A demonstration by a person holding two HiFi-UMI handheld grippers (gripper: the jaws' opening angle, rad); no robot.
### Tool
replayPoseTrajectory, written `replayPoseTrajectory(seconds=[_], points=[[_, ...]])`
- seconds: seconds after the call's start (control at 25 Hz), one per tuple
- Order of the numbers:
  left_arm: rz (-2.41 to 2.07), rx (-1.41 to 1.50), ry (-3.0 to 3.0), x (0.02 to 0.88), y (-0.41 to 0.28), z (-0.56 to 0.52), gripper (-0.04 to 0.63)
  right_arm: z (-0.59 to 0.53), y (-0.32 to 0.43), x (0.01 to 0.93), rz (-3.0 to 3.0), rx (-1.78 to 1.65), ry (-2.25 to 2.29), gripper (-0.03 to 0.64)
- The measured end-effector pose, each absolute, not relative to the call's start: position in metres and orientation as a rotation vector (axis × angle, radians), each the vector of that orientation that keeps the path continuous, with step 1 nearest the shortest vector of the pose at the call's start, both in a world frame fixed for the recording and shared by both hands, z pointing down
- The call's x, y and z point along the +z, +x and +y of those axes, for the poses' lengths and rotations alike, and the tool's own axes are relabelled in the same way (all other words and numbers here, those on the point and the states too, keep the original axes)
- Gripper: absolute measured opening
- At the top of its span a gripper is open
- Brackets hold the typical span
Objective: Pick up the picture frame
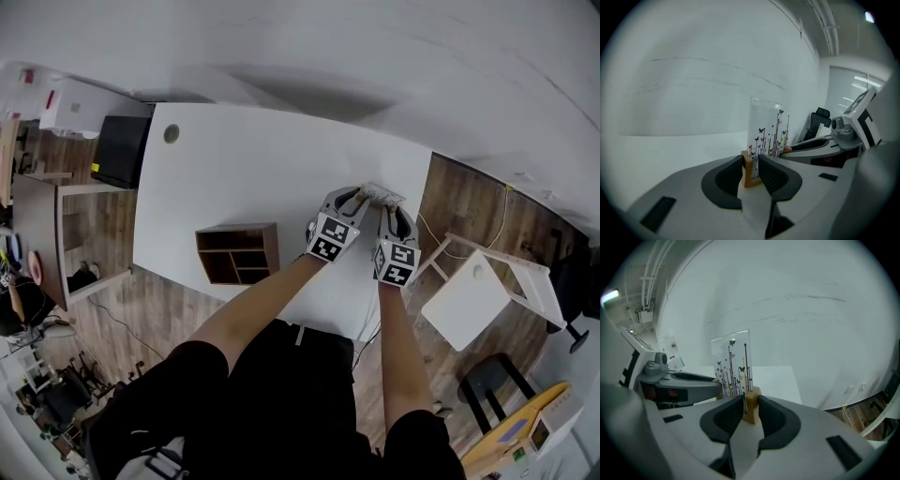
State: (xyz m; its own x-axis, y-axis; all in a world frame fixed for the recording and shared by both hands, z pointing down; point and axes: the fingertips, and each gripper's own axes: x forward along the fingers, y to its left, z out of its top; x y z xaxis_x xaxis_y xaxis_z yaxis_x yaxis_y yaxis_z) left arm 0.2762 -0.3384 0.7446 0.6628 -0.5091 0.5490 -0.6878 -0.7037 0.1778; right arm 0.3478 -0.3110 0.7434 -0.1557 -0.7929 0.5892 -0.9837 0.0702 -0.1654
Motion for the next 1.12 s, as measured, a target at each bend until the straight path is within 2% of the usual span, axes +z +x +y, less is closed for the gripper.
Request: replayPoseTrajectory(seconds=[0.52,1.12], points=[[-0.941,0.555,2.503,0.695,0.243,-0.312,0.103,-0.284,0.318,0.698,-2.125,0.715,1.814,0.106],[-0.900,0.539,2.553,0.643,0.160,-0.225,0.087,-0.191,0.236,0.640,-2.190,0.646,1.849,0.086]])
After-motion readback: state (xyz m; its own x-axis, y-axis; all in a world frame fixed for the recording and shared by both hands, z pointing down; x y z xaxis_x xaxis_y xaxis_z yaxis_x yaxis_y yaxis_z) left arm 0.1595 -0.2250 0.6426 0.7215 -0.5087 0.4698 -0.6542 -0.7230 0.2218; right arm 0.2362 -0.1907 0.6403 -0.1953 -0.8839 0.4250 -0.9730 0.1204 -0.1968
